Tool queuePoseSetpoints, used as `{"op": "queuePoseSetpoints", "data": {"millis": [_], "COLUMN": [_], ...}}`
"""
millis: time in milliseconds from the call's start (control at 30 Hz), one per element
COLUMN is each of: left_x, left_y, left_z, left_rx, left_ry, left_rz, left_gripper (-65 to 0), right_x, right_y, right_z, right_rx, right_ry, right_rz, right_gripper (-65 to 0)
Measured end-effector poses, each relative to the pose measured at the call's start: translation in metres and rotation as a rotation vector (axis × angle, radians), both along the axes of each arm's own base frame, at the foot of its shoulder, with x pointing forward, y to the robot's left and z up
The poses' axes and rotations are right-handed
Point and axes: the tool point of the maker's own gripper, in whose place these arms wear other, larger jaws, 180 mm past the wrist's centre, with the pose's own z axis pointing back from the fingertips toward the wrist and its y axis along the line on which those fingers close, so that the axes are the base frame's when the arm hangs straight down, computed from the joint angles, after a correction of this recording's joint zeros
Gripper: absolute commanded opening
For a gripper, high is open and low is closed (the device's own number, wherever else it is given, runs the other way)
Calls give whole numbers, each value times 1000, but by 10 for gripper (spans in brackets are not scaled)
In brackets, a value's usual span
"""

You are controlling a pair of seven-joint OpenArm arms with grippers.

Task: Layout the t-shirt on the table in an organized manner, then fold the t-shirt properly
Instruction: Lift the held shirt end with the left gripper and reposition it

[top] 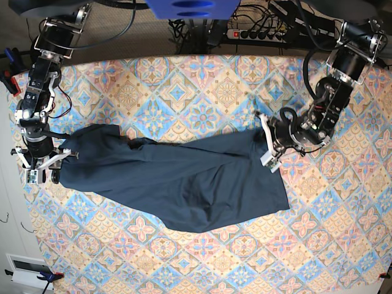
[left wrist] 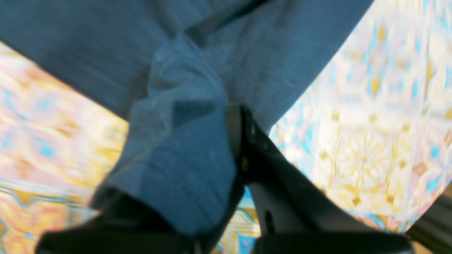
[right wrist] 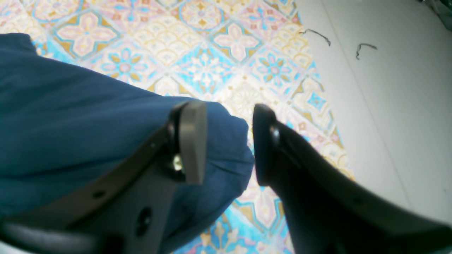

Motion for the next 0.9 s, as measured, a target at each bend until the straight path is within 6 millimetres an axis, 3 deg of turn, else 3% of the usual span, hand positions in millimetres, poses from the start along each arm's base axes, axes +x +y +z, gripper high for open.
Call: {"op": "queuePoseSetpoints", "data": {"millis": [167, 367, 600, 800, 900], "left_x": [-9, -35, -55, -78, -85], "left_y": [-4, -4, -13, -9, -13], "left_z": [-6, -24, -22, -14, 2], "left_rx": [-10, -9, -42, -95, -139], "left_ry": [17, 82, 94, 96, 64], "left_rz": [-3, -2, -18, 55, 70], "left_gripper": [-650, -424, -224, -198, -199], "right_x": [-12, -17, -18, -26, -24], "right_y": [0, 1, 1, 1, 1], "right_z": [-15, -20, -22, -31, -29], "right_rx": [1, 3, 4, 6, 5], "right_ry": [48, 56, 64, 91, 82], "right_rz": [-4, 0, 0, -1, 0], "right_gripper": [-439, -439, -440, -440, -440]}}
